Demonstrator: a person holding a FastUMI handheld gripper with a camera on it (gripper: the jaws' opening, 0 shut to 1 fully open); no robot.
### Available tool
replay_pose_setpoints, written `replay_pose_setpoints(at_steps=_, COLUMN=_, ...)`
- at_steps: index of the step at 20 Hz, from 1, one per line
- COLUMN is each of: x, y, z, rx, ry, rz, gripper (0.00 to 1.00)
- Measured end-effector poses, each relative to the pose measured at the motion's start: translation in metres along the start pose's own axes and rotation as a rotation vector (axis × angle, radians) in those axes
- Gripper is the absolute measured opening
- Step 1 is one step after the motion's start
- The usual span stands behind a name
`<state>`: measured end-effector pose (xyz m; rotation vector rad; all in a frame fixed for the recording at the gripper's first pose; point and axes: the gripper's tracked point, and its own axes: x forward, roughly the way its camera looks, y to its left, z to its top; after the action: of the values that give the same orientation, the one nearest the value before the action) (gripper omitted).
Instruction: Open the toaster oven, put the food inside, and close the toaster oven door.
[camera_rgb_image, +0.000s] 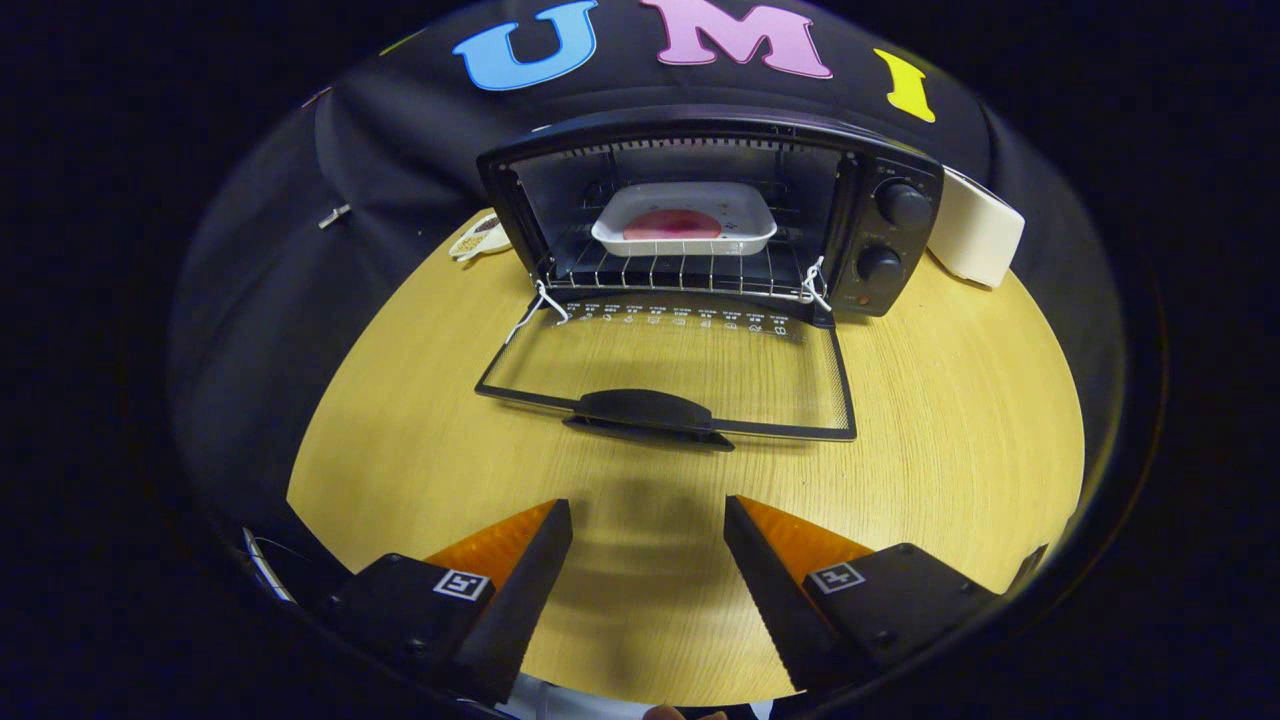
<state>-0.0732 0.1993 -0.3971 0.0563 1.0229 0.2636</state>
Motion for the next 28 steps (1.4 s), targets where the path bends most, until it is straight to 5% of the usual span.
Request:
replay_pose_setpoints(at_steps=16, x=0.062, y=-0.027, z=0.015, rx=0.057, ry=0.048, rz=-0.164, gripper=1.00)
replay_pose_setpoints(at_steps=28, x=0.028, y=-0.018, z=0.039, rx=0.014, ry=-0.074, rz=-0.119, gripper=0.99)
